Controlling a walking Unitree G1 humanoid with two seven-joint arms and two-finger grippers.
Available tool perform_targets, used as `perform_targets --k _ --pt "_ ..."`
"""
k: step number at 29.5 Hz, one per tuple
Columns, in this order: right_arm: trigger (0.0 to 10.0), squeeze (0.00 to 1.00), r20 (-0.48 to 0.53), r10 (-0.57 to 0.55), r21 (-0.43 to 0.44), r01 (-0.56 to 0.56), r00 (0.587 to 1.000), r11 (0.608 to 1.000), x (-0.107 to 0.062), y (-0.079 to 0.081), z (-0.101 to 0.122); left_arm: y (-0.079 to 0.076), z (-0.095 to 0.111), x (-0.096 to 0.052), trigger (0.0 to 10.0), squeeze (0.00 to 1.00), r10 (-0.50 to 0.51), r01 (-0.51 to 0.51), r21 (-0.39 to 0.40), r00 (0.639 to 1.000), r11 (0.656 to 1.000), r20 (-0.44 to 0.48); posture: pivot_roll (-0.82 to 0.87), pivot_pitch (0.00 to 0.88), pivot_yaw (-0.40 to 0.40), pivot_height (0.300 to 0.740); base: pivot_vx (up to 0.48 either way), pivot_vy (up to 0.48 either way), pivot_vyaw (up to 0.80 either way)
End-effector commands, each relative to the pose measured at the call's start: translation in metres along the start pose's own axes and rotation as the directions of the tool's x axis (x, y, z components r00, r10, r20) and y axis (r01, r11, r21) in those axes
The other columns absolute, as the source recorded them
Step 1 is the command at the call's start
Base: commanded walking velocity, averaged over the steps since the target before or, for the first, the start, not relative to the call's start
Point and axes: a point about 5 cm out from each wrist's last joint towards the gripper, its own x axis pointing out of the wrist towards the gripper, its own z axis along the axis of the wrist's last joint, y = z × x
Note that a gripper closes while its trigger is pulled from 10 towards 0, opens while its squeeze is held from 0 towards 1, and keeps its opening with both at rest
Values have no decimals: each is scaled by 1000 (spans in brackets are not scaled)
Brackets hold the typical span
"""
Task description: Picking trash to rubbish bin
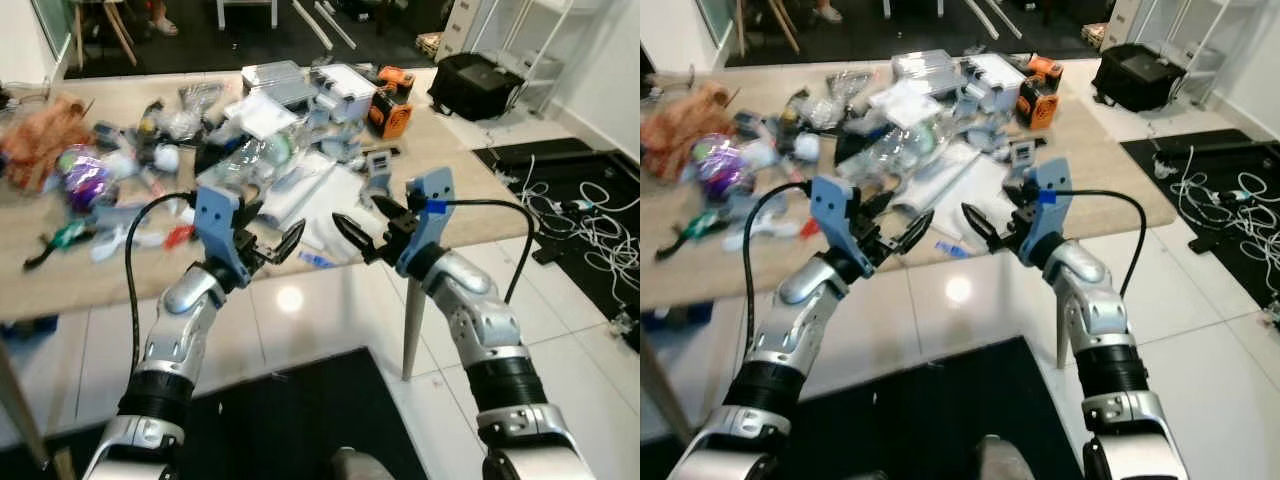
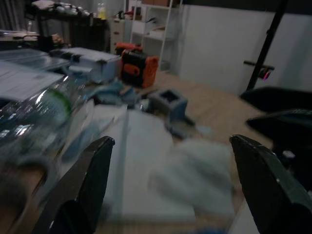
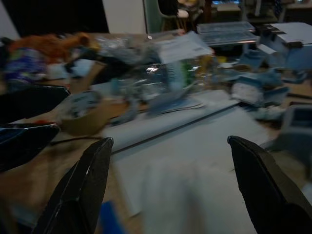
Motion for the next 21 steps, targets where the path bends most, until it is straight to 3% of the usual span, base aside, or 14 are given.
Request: perform_targets --k 1,9,11,13,15,18,21 --pt "10000 0 1 -1 0 1 1000 1000 0 0 2 -1 -4 -2 10000 0 5 -5 -8 1000 1000 -8 -58 0 -43 740 480 0 0" --pt "10000 0 -52 35 -38 -37 998 999 0 2 0 0 -3 -2 10000 0 -7 8 29 1000 1000 -25 -59 0 -41 740 447 0 0" --pt "10000 0 -96 77 -60 -83 992 995 -4 3 -2 -2 -1 -7 10000 0 -88 95 111 993 989 -73 -59 0 -41 740 0 0 0" --pt "10000 0 -108 85 -65 -93 990 994 -4 3 -2 -3 0 -9 10000 0 -107 117 127 991 985 -84 -59 0 -41 740 0 0 0" --pt "10000 0 -176 134 -71 -148 975 986 -9 2 -1 2 2 -15 10000 0 -142 177 226 977 958 -162 -54 0 -42 740 0 0 0" --pt "10000 0 -187 157 -67 -172 970 983 -11 2 1 5 3 -18 10000 0 -154 200 255 969 946 -191 -54 0 -41 740 0 0 0" --pt "10000 0 -243 255 -85 -283 936 955 -25 0 11 11 9 -28 10000 0 -189 283 322 937 903 -293 -54 0 -42 740 0 0 0"
